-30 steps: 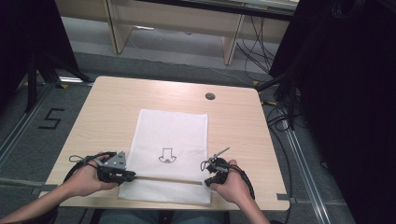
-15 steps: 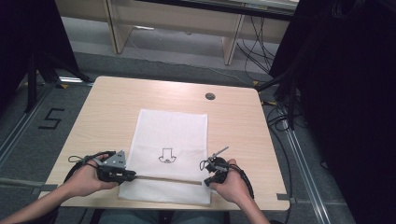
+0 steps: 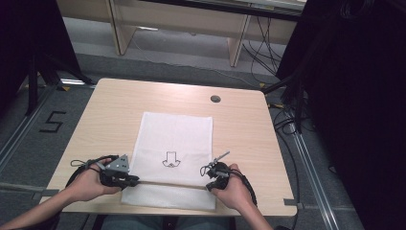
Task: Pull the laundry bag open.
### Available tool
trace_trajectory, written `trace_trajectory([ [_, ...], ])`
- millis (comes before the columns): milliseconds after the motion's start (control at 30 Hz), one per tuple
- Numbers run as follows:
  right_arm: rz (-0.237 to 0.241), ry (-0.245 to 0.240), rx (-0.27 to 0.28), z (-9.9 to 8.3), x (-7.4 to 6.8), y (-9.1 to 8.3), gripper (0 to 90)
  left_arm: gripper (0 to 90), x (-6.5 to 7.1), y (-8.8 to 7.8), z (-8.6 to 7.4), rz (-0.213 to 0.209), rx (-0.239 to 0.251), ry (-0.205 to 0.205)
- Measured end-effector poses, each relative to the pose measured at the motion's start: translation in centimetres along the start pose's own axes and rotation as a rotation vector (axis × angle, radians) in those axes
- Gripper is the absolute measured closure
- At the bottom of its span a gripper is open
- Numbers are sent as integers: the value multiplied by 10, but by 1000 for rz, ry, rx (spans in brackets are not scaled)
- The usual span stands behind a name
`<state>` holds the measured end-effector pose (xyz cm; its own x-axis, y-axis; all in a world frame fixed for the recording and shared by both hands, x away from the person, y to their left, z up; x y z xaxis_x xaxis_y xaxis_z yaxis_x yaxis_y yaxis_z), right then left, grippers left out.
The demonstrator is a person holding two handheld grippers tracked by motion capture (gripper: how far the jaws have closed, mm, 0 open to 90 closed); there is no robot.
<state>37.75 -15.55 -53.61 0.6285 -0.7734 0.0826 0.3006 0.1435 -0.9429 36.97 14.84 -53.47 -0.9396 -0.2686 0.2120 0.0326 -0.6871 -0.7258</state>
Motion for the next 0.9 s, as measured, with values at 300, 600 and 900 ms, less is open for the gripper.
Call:
trace_trajectory([
  [300, -17, 8, -5, -2, 2, -1, 900, 821, -4, -2, -1, 18, -69, 58],
  [600, 2, 9, 7, 6, -3, -5, 900, 819, -1, 1, 7, 19, 9, -20],
  [900, 2, 3, -27, 6, -4, 2, 900, 823, 0, 0, 2, 35, -117, 32],
])
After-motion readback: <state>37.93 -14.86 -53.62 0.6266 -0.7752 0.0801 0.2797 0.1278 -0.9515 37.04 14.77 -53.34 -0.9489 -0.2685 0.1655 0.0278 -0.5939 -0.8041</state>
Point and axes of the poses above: each handheld gripper's, and its own axes: y roughly forward along the jaws, z roughly out of its top, x roughly to its right, the point moved 6 cm from there along y, roughly forward along the jaws, and after that the axes turned 12 degrees about -z, right-handed, at the moved point
